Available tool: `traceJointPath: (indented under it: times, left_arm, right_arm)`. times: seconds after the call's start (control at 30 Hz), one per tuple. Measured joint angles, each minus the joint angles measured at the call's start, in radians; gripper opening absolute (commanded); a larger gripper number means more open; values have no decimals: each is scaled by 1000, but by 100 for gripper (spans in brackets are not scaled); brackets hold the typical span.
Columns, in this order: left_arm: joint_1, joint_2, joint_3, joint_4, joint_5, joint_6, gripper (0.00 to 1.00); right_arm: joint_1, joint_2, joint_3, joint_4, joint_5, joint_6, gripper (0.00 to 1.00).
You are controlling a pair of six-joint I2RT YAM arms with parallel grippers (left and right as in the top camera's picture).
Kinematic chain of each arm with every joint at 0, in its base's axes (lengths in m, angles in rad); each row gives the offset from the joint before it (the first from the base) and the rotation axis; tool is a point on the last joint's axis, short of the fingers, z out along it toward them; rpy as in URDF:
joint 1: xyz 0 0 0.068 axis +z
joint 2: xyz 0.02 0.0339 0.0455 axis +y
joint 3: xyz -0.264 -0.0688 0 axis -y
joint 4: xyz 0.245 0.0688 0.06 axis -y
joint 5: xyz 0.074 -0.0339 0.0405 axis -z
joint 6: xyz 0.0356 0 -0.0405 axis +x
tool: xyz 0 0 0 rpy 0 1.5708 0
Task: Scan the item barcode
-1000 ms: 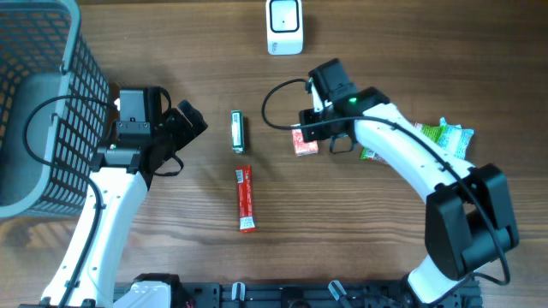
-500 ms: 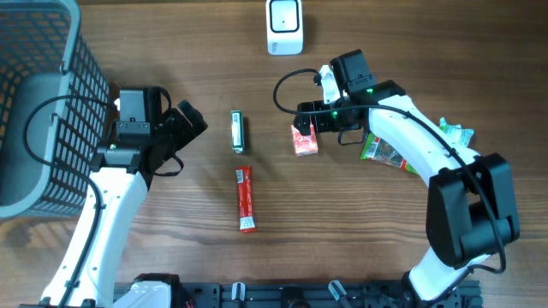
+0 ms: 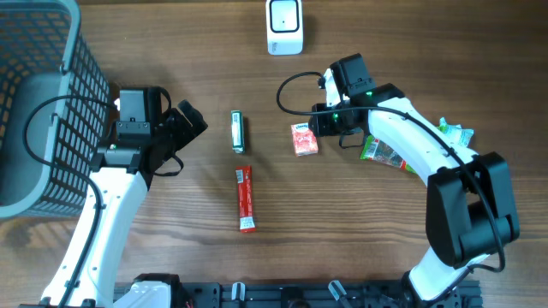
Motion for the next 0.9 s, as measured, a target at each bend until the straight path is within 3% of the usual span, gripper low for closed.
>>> traceJointPath:
  times: [0.2,0.43,0.9]
  left_arm:
    - [0,0,0,0,0,0,100]
    - [0,0,0,0,0,0,100]
    - [0,0,0,0,0,0,100]
  right_arm:
    - [0,0,-26,21,0,19,43]
    - [0,3,-123,150,-54,33,33]
    - [0,18,-140,172,-77,35,31]
